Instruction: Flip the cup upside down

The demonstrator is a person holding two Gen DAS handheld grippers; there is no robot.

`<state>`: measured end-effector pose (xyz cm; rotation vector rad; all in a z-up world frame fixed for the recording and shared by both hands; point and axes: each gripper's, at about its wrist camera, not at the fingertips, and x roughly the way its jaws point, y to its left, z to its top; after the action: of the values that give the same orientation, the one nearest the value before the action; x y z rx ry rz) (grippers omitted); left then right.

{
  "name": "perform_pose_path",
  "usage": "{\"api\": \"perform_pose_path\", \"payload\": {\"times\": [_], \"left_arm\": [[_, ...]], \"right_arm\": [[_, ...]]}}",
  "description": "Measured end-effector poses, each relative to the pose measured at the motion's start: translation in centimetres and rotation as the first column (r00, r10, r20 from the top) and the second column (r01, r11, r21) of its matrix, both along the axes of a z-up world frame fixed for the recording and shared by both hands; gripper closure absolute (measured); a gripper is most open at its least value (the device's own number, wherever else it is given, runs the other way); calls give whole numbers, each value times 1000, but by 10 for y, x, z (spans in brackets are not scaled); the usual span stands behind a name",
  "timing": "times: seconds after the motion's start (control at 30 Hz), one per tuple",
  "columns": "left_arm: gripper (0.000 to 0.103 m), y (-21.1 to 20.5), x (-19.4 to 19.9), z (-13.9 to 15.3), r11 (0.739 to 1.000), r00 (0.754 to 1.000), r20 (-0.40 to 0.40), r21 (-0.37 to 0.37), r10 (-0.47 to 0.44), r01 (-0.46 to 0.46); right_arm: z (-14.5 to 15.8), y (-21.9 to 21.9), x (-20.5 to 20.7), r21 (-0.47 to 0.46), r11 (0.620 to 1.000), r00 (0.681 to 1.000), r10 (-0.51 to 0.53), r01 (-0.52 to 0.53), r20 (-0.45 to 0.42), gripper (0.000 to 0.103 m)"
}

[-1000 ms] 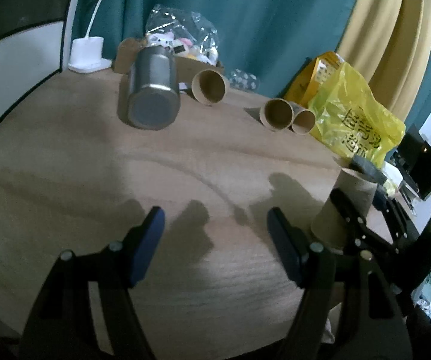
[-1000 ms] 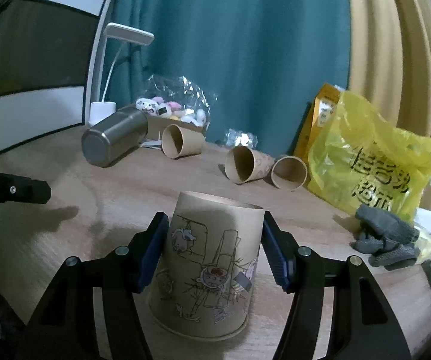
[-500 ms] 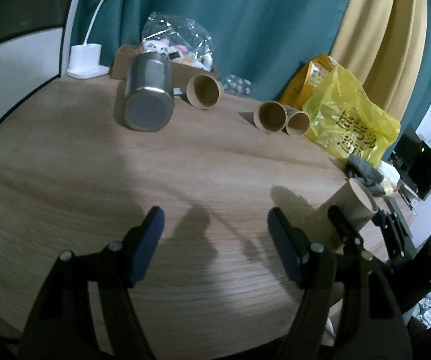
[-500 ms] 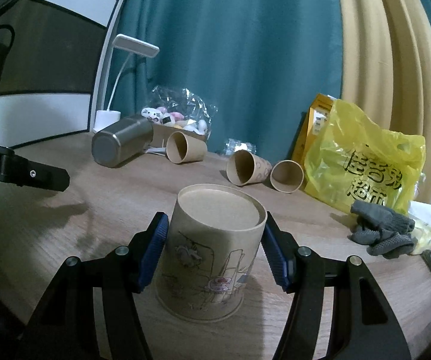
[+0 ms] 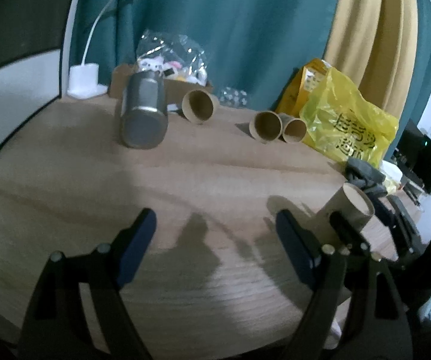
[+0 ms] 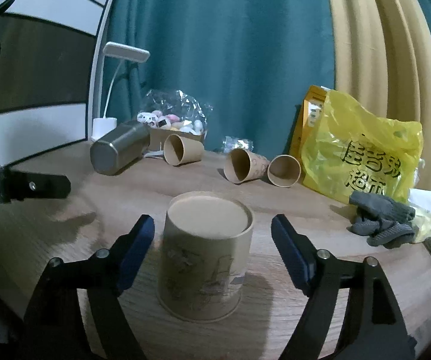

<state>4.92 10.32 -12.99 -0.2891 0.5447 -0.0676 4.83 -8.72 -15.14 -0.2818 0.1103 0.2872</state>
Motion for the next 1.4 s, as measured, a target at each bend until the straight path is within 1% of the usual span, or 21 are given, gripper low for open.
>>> {"api": "perform_pose_path", "payload": {"times": [0.07, 0.13, 0.2, 0.3, 0.4, 0.53, 0.7, 0.87, 1.0, 1.03, 1.07, 1.4], "left_arm": [[20, -5, 1, 3, 1000, 1000, -2, 9, -13, 13], [20, -8, 1, 7, 1000, 1000, -4, 7, -17, 17], [20, -12, -5, 17, 1000, 1000, 16, 5, -23, 23], [20, -21, -19, 36, 999, 998, 63, 35, -26, 24], [20, -28, -37, 55, 999, 993, 113, 44, -27, 22], [20, -35, -59, 72, 999, 990, 142, 42, -24, 18], [19, -38, -76, 86, 998, 988, 155, 56, -8, -1], [19, -37, -87, 98, 997, 981, 192, 75, 7, -22], [18, -40, -90, 100, 996, 981, 193, 91, 2, -20], [11, -41, -89, 100, 996, 982, 189, 92, 1, -19], [8, -41, -90, 100, 996, 982, 189, 89, 1, -18], [8, -42, -88, 100, 995, 983, 184, 95, 0, -17]], "right_arm": [[5, -3, -3, 19, 1000, 1000, 3, -2, -20, 20], [14, -8, -5, 49, 999, 998, 5, -1, -64, 20], [27, -13, -11, 80, 997, 995, 9, 0, -101, 20], [47, -21, -25, 88, 996, 994, -7, 16, -107, 20], [64, -31, -39, 114, 993, 994, -16, 29, -108, 20], [79, -39, -65, 123, 991, 997, -39, 47, -72, 20], [88, -44, -81, 113, 992, 996, -56, 63, -63, 20], [92, -43, -90, 119, 992, 997, -45, 51, -60, 20], [91, -44, -89, 125, 991, 997, -38, 47, -72, 20], [90, -45, -88, 129, 990, 996, -39, 49, -78, 20], [90, -46, -88, 132, 990, 996, -41, 51, -82, 20], [89, -52, -83, 144, 987, 993, -49, 64, -104, 20]]}}
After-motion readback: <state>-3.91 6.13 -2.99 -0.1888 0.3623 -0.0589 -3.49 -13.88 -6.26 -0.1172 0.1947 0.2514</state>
